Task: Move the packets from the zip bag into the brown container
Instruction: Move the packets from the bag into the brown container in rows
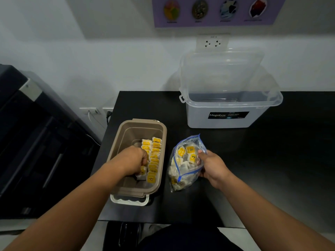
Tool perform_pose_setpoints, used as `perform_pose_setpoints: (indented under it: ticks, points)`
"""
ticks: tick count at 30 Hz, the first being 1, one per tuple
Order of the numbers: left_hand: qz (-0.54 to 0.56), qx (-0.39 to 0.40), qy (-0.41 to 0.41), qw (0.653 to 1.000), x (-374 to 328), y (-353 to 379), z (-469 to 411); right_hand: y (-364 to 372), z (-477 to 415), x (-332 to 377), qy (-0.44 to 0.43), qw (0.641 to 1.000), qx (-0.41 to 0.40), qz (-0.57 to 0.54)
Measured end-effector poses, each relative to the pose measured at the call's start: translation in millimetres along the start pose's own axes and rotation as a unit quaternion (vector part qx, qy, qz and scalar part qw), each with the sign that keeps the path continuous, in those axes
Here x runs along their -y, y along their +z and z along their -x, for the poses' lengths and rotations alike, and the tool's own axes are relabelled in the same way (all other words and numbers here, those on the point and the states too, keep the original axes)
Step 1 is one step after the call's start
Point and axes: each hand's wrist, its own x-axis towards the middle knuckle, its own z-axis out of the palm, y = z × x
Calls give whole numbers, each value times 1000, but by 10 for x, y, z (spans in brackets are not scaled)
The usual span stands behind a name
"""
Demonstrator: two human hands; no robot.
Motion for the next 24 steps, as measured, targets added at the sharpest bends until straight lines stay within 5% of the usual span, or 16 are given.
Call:
perform_pose_setpoints:
  ticks: [8,14,21,24]
  points:
    - [-11,3,1,1000,-36,19,15,-49,29,-19,1,1000,4,16]
    - [19,-23,11,999,-39,-165,91,-98,83,-44,-19,990,-25,138]
    - [113,-139,78,981,-464,-584,260,-143,55,-165,45,986,-16,160]
    - [138,-133,110,975,-793,-609,246,-163,50,-191,41,989,0,141]
